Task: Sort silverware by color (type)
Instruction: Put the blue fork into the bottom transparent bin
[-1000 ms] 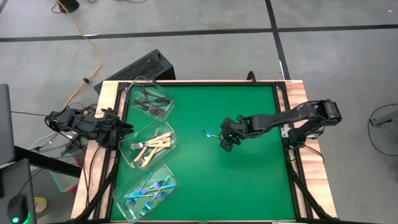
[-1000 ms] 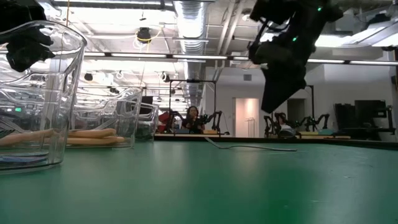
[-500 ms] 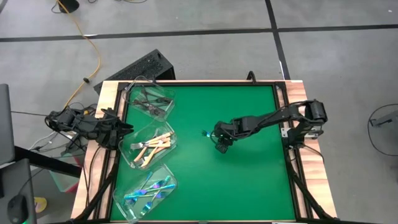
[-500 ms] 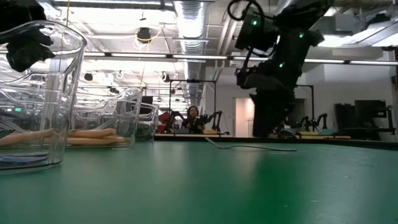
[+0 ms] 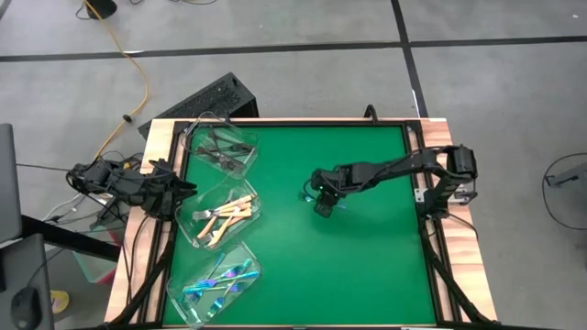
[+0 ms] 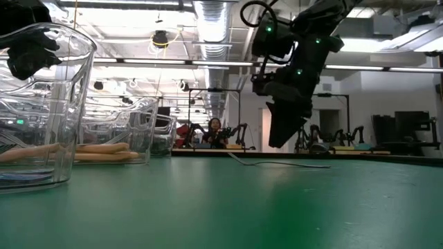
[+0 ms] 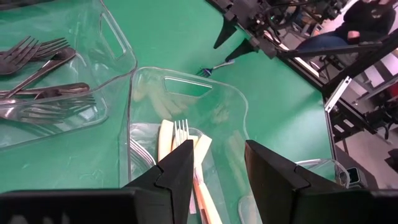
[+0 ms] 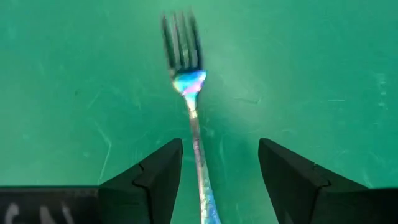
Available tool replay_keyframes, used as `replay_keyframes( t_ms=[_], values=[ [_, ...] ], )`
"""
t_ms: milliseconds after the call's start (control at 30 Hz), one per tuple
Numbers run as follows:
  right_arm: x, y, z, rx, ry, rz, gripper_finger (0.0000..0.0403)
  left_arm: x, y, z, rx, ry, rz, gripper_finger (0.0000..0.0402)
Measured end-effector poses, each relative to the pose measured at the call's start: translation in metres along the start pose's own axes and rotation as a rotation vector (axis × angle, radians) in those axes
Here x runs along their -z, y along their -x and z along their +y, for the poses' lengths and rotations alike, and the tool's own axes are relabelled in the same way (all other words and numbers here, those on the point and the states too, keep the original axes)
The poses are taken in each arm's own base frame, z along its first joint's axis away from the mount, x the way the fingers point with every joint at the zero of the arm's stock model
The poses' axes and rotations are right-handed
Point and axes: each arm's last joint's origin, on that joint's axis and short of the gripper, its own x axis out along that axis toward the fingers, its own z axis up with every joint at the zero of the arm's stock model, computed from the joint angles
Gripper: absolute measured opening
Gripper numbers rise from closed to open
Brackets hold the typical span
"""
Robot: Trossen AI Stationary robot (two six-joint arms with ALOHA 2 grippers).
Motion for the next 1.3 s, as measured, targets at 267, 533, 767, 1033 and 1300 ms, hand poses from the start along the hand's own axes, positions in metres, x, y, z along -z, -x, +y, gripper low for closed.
replay_keyframes(
  t_ms=[267, 533, 767, 1033, 1300],
  values=[
    [-0.003, -0.001, -0.013, -0.01, 0.027, 0.024, 0.0232, 0.0, 0.0, 0.0, 0.0, 0.0, 0.0, 0.0128],
    [-0.003, -0.003, -0.017, -0.005, 0.032, 0.019, 0.0232, 0.0, 0.0, 0.0, -0.001, 0.0, -0.001, 0.0128],
    [0.008, -0.009, -0.02, 0.005, 0.035, 0.051, 0.0232, 0.0, 0.0, 0.0, -0.002, 0.001, -0.002, 0.0128],
    [0.011, -0.012, -0.022, 0.01, 0.032, 0.056, 0.0232, 0.0, 0.0, 0.0, -0.004, 0.001, -0.004, 0.0128],
    [0.012, -0.029, -0.025, 0.024, 0.033, 0.093, 0.0232, 0.0, 0.0, 0.0, -0.008, 0.006, -0.008, 0.0128]
  ],
)
